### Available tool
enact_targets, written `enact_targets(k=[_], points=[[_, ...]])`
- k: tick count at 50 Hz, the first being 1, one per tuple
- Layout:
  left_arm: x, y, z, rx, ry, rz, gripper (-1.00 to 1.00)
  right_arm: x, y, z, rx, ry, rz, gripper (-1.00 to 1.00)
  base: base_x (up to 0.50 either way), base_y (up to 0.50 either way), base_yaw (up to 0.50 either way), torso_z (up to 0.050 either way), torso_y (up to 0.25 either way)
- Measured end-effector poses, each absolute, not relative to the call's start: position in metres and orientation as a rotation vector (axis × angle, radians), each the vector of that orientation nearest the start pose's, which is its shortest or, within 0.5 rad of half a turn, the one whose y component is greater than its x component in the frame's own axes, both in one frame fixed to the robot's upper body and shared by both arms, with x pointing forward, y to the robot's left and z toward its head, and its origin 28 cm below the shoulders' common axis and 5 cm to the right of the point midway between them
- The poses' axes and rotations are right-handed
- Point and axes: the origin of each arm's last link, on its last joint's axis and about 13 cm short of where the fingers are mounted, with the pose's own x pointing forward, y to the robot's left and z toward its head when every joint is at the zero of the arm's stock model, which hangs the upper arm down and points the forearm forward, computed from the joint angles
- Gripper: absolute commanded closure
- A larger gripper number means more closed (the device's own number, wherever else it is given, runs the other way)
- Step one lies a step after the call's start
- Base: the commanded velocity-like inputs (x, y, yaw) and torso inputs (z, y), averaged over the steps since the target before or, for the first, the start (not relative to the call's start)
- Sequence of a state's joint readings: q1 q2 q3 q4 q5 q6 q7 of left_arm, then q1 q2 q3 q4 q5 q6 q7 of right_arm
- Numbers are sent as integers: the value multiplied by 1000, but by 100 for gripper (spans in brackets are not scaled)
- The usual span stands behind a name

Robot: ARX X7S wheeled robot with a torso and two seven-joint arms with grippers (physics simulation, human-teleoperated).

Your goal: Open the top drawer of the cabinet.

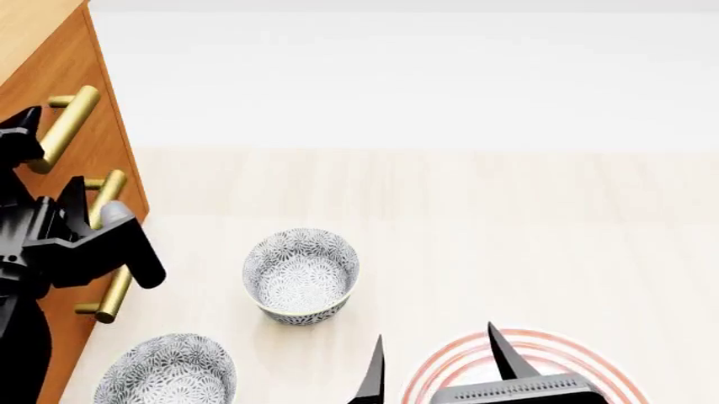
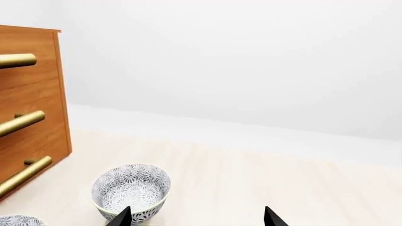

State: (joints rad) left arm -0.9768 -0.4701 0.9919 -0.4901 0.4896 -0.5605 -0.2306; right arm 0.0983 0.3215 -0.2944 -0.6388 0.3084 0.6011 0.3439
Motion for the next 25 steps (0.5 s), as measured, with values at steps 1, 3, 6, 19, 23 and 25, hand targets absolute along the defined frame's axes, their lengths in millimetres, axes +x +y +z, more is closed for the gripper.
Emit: enact_targets(k=[1,3,6,19,23,25], points=[[368,285,147,1509,-40,215,100,195,-84,111,-77,-35,117,-100,0,0,0,0,0],[369,286,146,1520,-33,222,100,195,-84,111,-77,-35,117,-100,0,0,0,0,0],[370,287,144,1531,-24,227,100,195,-84,111,-76,-35,118,-100,0,0,0,0,0],[370,287,144,1551,-38,253,100,195,-84,111,-74,-36,118,-100,0,0,0,0,0],[370,287,145,1546,-36,253,100,195,-84,111,-72,-36,118,-100,0,0,0,0,0],[370,286,145,1546,-36,253,100,195,-84,111,-71,-36,118,-100,0,0,0,0,0]])
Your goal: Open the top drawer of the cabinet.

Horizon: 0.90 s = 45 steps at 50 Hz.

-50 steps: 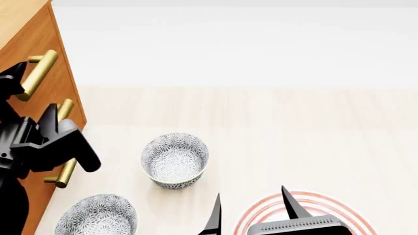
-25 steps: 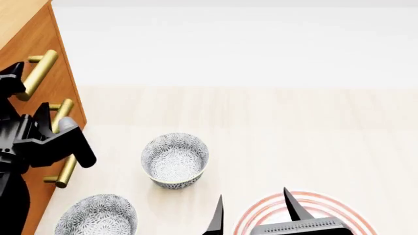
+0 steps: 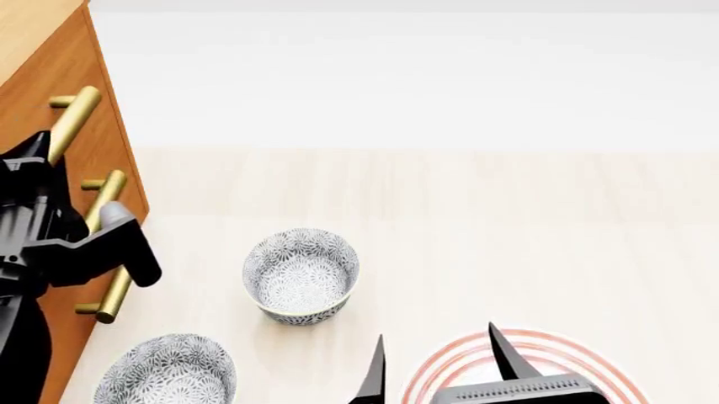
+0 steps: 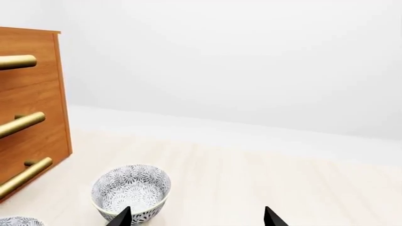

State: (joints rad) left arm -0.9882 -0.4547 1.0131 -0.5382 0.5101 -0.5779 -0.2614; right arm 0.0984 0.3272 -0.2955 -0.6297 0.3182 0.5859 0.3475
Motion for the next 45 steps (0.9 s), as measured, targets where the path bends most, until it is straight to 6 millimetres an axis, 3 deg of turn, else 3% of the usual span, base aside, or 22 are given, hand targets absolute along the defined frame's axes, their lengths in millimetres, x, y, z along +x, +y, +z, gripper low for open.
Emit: enact_targets(k=[9,27,45], points=[[370,278,147,1528,-35,240,100,196,-85,109,-69,-34,116,-100,4,0,-3,0,0],[367,236,159,1459,-74,104,100,196,-84,109,-70,-32,120,-100,1,0,-2,0,1],[367,231,160,1465,-81,90,100,196,-84,107,-68,-28,120,-100,0,0,0,0,2]])
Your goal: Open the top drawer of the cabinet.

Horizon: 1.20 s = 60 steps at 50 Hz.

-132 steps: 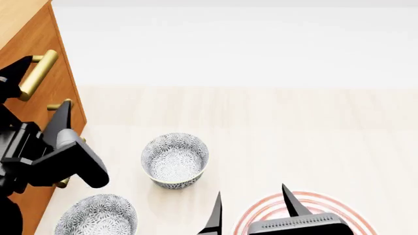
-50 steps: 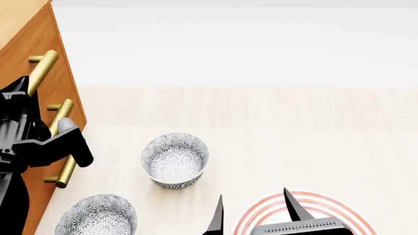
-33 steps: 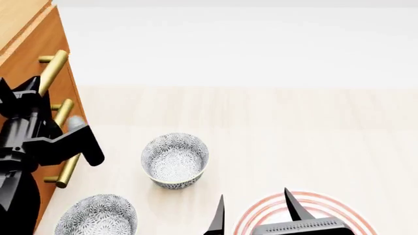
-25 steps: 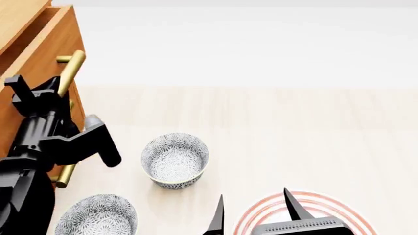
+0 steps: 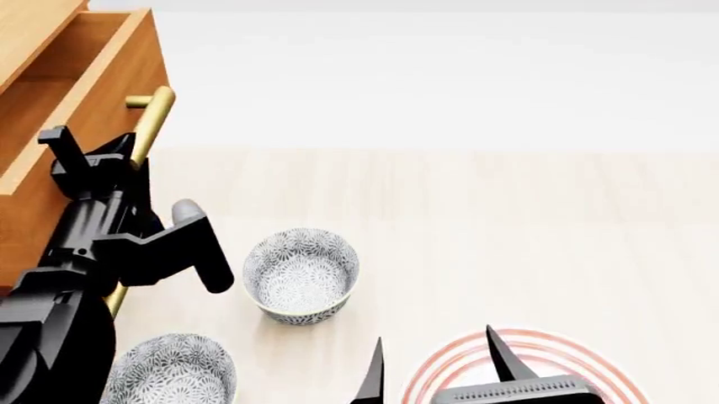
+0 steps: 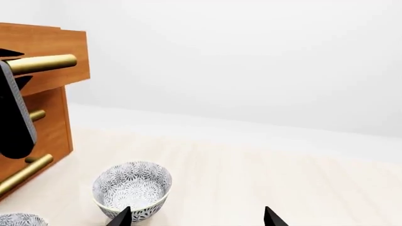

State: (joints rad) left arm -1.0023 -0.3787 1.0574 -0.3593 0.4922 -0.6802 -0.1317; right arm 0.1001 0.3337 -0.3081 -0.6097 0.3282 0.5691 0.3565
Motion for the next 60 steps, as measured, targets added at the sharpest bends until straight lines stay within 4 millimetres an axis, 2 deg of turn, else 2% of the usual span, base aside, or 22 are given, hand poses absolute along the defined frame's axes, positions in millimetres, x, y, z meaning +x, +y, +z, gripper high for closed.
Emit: enact_targets(k=[8,9,30,43,51,60], points=[[366,230,160,1463,-82,90,100,196,-83,107,-68,-25,120,-100,0,0,0,0,3],[366,230,160,1460,-82,92,-100,196,-83,106,-68,-25,120,-100,0,0,0,0,0],[363,217,164,1482,-169,125,-100,195,-84,106,-68,-24,117,-100,0,0,0,0,0],[353,194,163,1497,-222,82,-100,195,-85,108,-69,-26,116,-100,0,0,0,0,0],[345,177,175,1500,-260,67,-100,195,-85,108,-68,-28,117,-100,0,0,0,0,0],[334,160,202,1515,-304,56,-100,195,-85,109,-74,-28,115,-100,0,0,0,0,1]])
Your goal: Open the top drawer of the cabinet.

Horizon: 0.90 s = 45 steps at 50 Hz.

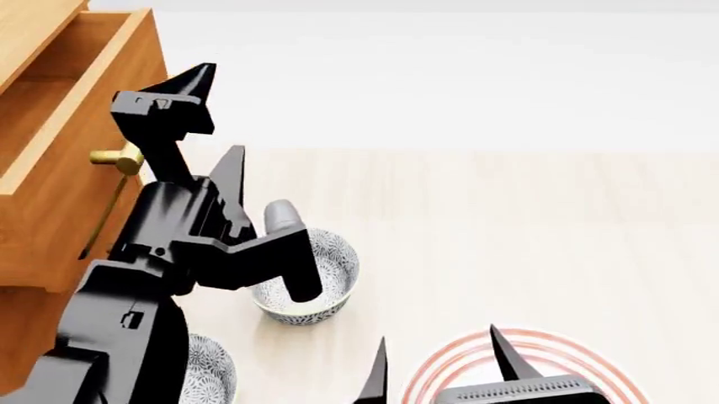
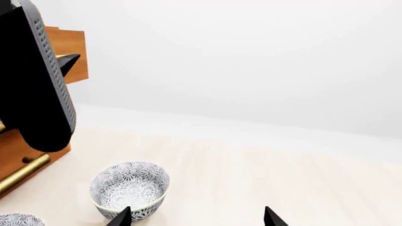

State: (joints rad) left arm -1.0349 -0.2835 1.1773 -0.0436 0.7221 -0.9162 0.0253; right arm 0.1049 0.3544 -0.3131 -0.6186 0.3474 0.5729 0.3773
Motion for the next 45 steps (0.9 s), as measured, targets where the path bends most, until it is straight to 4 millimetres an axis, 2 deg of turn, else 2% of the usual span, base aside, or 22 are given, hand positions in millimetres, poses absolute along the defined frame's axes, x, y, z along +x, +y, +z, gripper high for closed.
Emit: enact_targets(k=[16,23,30,36,45], points=[[313,133,291,1477,-300,16,-100,200,-88,107,-76,-24,113,-100,0,0,0,0,0],[305,129,333,1414,-296,9,-100,199,-90,107,-72,-23,106,-100,0,0,0,0,0],[300,134,368,1295,-248,-16,-100,199,-91,106,-69,-24,105,-100,0,0,0,0,0],[300,146,397,1127,-171,-47,-100,198,-92,106,-68,-26,102,-100,0,0,0,0,0],[306,168,417,900,-56,-100,-100,196,-93,104,-69,-27,96,-100,0,0,0,0,0]])
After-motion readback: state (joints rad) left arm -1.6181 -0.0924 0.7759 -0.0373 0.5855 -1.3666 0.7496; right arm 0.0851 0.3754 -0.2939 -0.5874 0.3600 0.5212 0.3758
